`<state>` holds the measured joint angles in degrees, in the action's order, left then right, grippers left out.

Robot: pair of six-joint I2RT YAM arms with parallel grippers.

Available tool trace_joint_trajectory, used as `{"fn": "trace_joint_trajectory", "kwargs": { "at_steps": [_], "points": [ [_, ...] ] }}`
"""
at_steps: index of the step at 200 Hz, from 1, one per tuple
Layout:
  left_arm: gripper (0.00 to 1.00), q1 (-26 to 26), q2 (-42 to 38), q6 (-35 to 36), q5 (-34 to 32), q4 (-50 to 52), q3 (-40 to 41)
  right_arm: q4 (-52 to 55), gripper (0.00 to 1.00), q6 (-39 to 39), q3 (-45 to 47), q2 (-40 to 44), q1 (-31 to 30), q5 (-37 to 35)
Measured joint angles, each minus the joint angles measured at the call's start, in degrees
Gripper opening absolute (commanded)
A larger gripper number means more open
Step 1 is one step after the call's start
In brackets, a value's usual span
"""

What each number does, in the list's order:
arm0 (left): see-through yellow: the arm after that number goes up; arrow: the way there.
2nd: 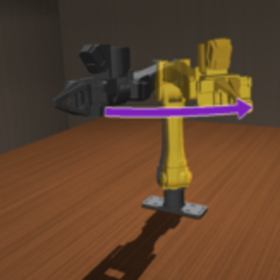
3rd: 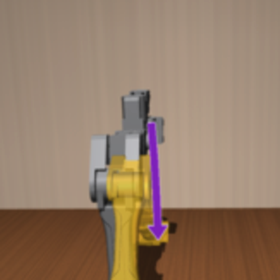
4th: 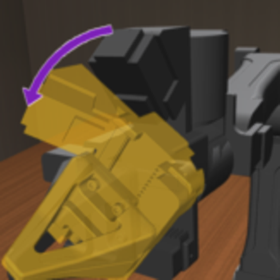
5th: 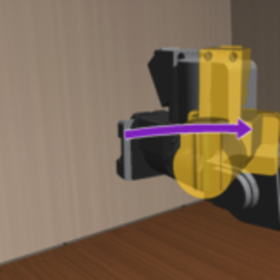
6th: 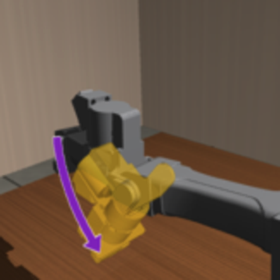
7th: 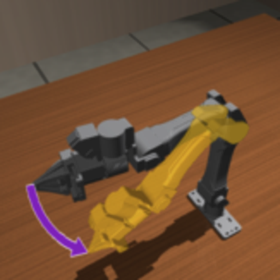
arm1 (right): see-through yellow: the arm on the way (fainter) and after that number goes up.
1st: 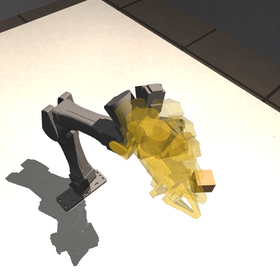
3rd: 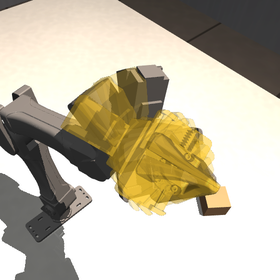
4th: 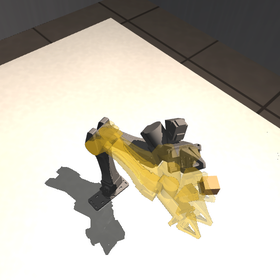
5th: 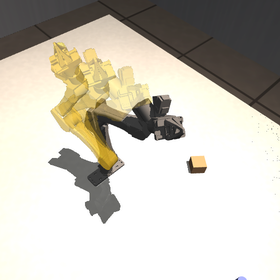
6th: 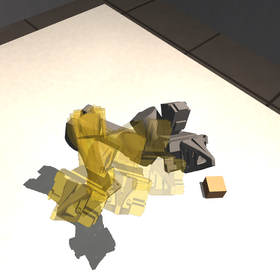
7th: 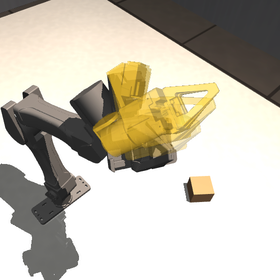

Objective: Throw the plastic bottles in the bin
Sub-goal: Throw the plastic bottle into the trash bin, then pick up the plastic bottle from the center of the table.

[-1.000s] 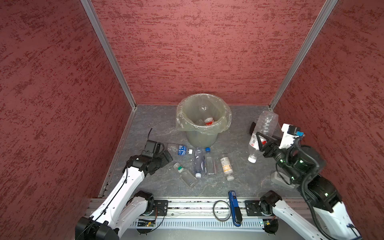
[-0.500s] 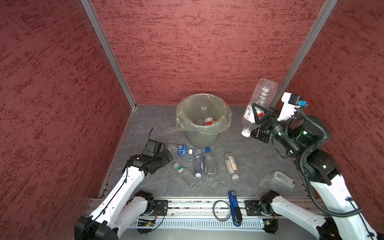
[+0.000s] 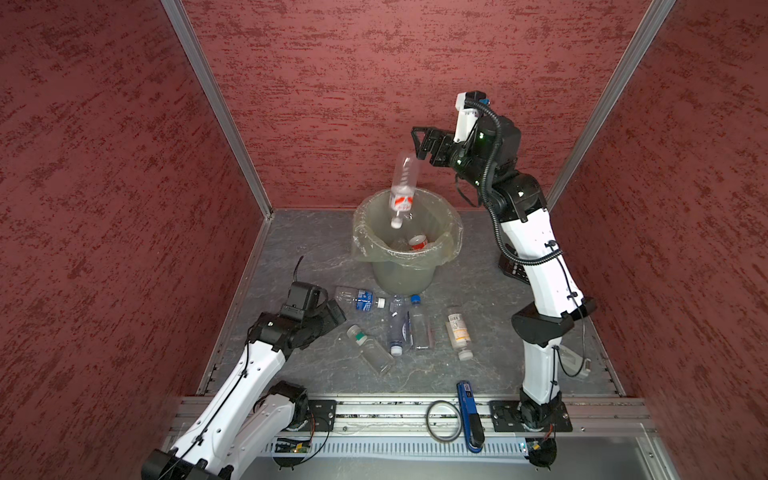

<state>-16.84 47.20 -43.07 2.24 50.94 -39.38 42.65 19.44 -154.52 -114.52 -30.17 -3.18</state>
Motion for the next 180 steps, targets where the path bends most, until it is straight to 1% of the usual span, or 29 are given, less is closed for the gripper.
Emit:
{"fn": "trace_joint_trajectory", "kwargs": {
  "at_steps": [15, 38, 65, 74, 99, 127, 150, 166, 180],
  "points": [
    [0.99, -0.2, 0.2, 0.0, 0.4, 0.0, 0.3, 0.1, 0.99, -0.5, 6.8, 5.1, 0.0, -0.9],
    [0.99, -1.6, 1.0, 0.0, 0.7, -0.7, 0.9, -2.2, 0.98, -1.1, 22.9, 18.9, 0.0, -2.5],
    [0.99, -3.5, 1.2, 0.0, 0.7, -1.3, 0.9, -3.3, 0.96, -1.3, 32.8, 31.5, -0.1, -5.0],
    [0.99, -3.9, 1.2, 0.0, 0.7, -1.6, 0.9, -4.0, 0.95, -1.3, 37.3, 35.8, -0.1, -5.7],
    [0.99, -4.7, 2.3, 0.3, 0.7, -1.7, 0.5, -3.2, 0.94, -0.7, 50.4, 44.5, -0.1, -6.9],
    [0.99, -5.3, 3.2, 1.2, -0.1, -1.2, -1.2, -1.9, 0.93, 0.8, 67.3, 49.7, -0.1, -6.1],
    [1.00, -5.1, 3.1, 2.7, -1.4, -0.8, -3.9, -0.5, 0.94, 2.5, 82.5, 50.9, -0.1, -4.3],
    [1.00, -4.3, 2.8, 3.5, -1.7, -0.8, -5.2, 1.0, 0.94, 3.4, 90.8, 51.2, -0.2, -2.2],
    [1.00, -3.0, 2.6, 4.3, -1.9, -0.8, -5.8, 1.7, 0.95, 4.3, 96.0, 52.0, -0.7, -0.8]
  ]
}}
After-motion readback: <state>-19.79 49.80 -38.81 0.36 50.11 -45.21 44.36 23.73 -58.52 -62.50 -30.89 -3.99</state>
